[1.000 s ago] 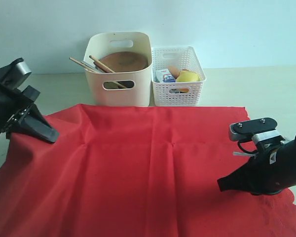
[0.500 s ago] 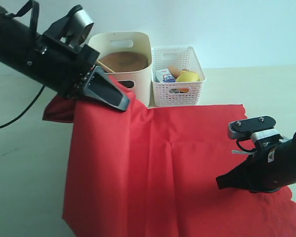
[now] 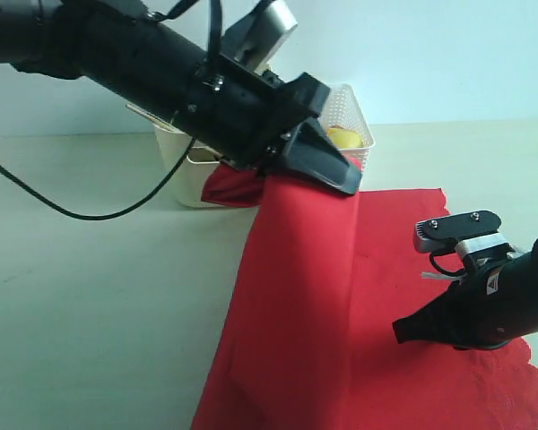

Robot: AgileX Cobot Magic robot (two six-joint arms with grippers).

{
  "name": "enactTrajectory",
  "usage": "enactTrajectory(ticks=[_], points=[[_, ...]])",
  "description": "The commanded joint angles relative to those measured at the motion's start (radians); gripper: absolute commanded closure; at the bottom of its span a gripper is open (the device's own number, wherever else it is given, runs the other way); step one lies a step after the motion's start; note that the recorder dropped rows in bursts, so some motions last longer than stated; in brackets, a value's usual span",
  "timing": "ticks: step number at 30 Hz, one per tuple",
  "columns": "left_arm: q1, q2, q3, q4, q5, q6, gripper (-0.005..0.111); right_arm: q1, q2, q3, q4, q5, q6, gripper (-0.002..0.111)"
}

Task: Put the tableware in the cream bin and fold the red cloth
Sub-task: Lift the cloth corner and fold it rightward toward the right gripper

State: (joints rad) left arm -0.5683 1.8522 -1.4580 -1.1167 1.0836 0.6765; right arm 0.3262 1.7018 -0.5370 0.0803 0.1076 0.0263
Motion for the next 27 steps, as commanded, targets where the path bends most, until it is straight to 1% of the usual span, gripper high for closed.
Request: enactTrajectory(ticks=[1,3,9,15,20,23,25,27], points=[[-0.036,0.062,-0.037,-0.075,-0.108,-0.005,0.107,-0.001,0.027,0.012,0.0,0.078,-0.003,0.108],[-0.049,0.092,-0.049,-0.088,-0.156,-0.005,0.107,-0.001,0.027,0.012,-0.008,0.072,-0.005,0.108],[-0.049,0.162,-0.076,-0.104,-0.237,-0.005,0.107,-0.001,-0.044,0.012,-0.037,0.067,0.0,0.108],[-0.049,0.196,-0.076,-0.104,-0.255,-0.005,0.107,-0.001,-0.197,0.029,-0.058,0.055,0.002,0.108],[-0.056,0.229,-0.076,-0.13,-0.246,0.003,0.106,-0.001,-0.381,0.07,-0.063,0.059,0.005,0.108],[-0.071,0.247,-0.085,-0.167,-0.248,0.056,0.098,-0.001,-0.53,0.091,-0.063,0.079,0.011,0.108],[-0.084,0.266,-0.103,-0.203,-0.25,0.103,0.087,-0.001,-0.623,0.101,-0.063,0.081,0.029,0.108],[-0.098,0.289,-0.129,-0.232,-0.25,0.149,0.072,-0.001,-0.721,0.115,-0.063,0.07,0.029,0.108]])
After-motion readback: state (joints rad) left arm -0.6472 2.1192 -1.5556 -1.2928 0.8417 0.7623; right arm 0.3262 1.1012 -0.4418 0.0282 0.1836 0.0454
